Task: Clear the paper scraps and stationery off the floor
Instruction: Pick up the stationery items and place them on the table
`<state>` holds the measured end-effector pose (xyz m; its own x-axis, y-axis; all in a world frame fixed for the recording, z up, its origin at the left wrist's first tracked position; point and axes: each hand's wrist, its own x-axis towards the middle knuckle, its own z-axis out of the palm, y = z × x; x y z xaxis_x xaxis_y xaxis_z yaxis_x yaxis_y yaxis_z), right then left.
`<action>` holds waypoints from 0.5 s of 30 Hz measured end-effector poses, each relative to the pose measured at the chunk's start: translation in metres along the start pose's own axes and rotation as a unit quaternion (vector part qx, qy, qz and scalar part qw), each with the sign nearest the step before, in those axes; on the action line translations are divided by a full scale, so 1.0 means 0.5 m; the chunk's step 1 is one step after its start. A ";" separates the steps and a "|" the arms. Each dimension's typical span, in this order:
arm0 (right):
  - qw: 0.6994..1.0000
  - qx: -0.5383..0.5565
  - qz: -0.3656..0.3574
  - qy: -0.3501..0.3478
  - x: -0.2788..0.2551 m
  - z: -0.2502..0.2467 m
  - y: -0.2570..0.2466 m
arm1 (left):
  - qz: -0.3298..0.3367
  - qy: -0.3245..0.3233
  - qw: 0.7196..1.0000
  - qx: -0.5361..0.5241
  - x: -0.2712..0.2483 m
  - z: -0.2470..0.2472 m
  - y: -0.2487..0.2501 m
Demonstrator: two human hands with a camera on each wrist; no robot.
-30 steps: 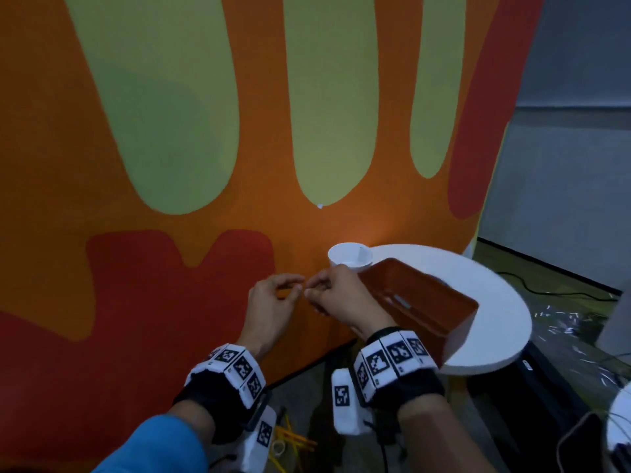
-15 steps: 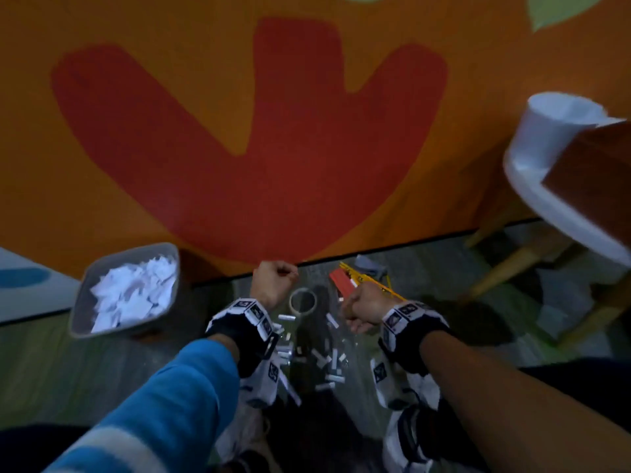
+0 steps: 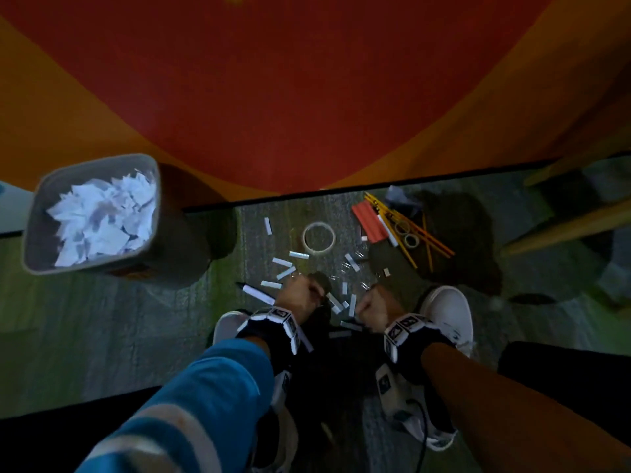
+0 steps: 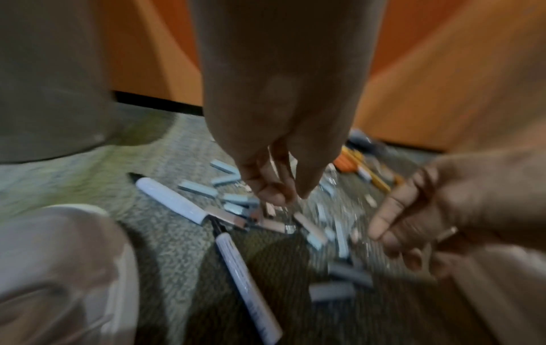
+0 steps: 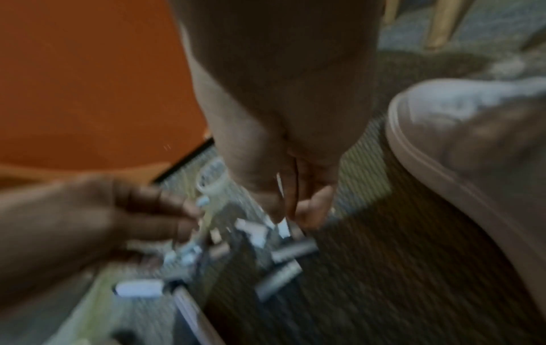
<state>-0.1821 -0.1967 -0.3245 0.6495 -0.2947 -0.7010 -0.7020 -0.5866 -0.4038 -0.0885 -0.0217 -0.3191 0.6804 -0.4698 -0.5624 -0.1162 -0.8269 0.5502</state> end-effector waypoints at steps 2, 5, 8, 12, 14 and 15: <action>1.000 0.005 0.020 -0.009 0.002 0.021 0.018 | 0.037 -0.027 0.997 0.056 0.018 0.024 0.011; 1.000 0.003 0.025 0.010 0.014 0.062 0.054 | 0.077 -0.055 0.986 0.140 0.042 0.048 0.026; 0.999 -0.043 0.012 0.017 0.006 0.068 0.051 | 0.104 -0.051 0.962 0.246 0.058 0.059 0.036; 0.997 -0.067 -0.006 0.033 0.009 0.079 0.057 | 0.118 -0.048 0.942 0.311 0.072 0.065 0.031; 0.997 -0.068 0.001 0.021 0.008 0.080 0.055 | 0.133 -0.048 0.938 0.316 0.074 0.061 0.032; 0.998 -0.062 0.002 0.017 0.006 0.078 0.052 | 0.136 -0.051 0.937 0.318 0.071 0.053 0.037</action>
<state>-0.2097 -0.1836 -0.3602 0.6569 -0.3215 -0.6820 -0.6653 -0.6728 -0.3236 -0.0857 -0.0618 -0.3450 0.4939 -0.6902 -0.5288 -0.7047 -0.6740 0.2216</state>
